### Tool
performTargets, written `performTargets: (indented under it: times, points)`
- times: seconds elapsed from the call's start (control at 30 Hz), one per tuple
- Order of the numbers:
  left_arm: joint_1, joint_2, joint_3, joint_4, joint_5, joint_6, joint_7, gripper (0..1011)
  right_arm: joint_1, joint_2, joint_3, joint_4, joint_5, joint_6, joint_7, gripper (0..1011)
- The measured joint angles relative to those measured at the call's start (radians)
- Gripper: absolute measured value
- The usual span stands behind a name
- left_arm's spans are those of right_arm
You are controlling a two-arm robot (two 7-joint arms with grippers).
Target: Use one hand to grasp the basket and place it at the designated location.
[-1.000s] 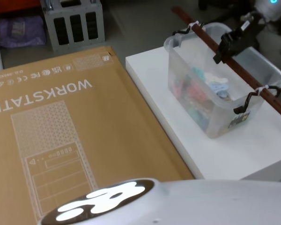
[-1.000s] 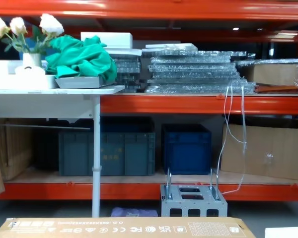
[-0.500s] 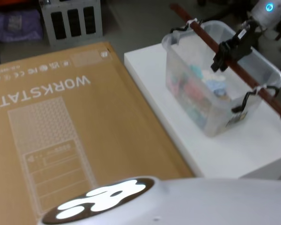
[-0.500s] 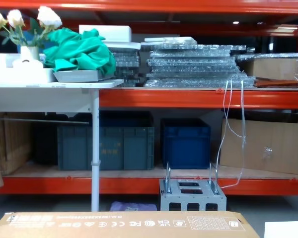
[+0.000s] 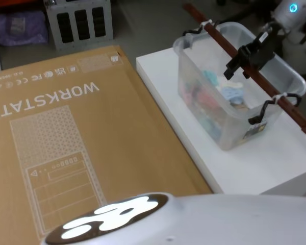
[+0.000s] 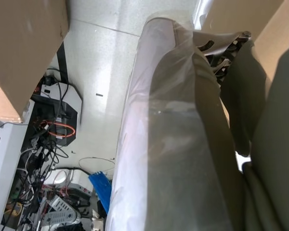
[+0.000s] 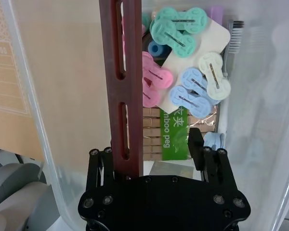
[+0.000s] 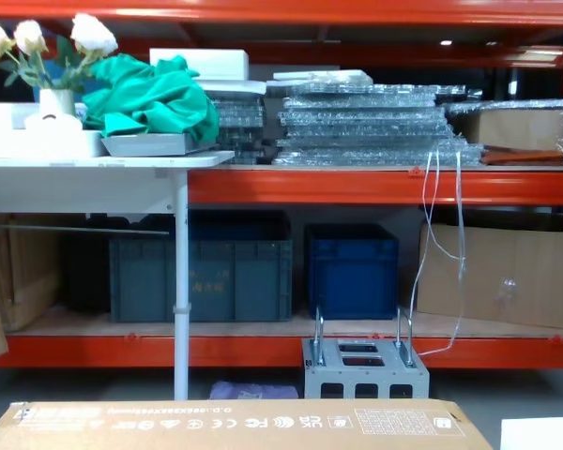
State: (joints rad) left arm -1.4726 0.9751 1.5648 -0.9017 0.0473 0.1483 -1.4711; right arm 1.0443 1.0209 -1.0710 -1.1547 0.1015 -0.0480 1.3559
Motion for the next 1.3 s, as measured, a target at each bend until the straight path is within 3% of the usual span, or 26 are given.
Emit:
performTargets:
  times: [0.3, 1.13, 1.3]
  points:
    - [0.000, 0.000, 0.000, 0.000, 0.000, 0.000, 0.000, 0, 0.000, 0.000, 0.000, 0.000, 0.000, 0.000, -0.001, 1000]
    - [0.000, 0.000, 0.000, 0.000, 0.000, 0.000, 0.000, 0, 0.001, 0.001, 0.000, -0.001, 0.001, 0.000, -0.002, 1001]
    - [0.000, 0.000, 0.000, 0.000, 0.000, 0.000, 0.000, 0, -0.011, 0.007, 0.010, -0.044, -0.010, 0.004, -0.005, 1000]
